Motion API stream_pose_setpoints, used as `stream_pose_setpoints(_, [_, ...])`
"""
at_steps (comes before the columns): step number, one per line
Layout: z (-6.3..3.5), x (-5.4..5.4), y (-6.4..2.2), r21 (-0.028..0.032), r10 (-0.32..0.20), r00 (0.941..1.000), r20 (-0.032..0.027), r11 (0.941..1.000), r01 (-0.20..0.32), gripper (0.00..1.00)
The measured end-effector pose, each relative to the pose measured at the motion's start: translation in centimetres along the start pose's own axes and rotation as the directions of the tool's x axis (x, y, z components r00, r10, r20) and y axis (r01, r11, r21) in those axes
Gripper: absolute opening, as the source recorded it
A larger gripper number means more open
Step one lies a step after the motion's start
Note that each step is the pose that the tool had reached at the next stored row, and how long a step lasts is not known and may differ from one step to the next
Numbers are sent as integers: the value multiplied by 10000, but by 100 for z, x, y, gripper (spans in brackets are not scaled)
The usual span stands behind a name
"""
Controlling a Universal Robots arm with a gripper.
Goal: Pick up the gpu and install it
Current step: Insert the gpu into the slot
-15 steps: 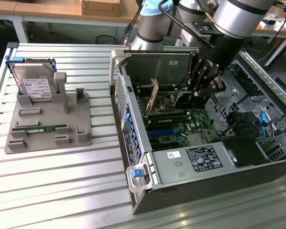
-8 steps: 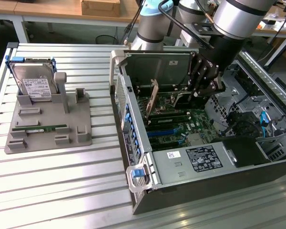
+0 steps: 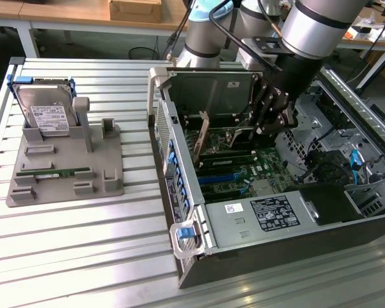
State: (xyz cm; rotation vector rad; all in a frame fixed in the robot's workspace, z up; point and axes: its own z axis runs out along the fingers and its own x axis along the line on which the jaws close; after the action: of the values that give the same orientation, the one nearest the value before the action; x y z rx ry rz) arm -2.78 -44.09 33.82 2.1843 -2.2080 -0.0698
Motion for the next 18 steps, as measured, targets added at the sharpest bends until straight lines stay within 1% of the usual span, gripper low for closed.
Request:
stream_pose_setpoints(1, [15,4,14,0,1,10000,0,10000,-1,26])
stream_pose_setpoints(5, [82,40,20,0,-1,10000,0,10000,1,26])
stream_pose_setpoints(12, [181,68,42,0,-14,10000,0,10000,14,26])
stream_pose_setpoints(18, [302,110,63,-1,-67,10000,-5,10000,67,26])
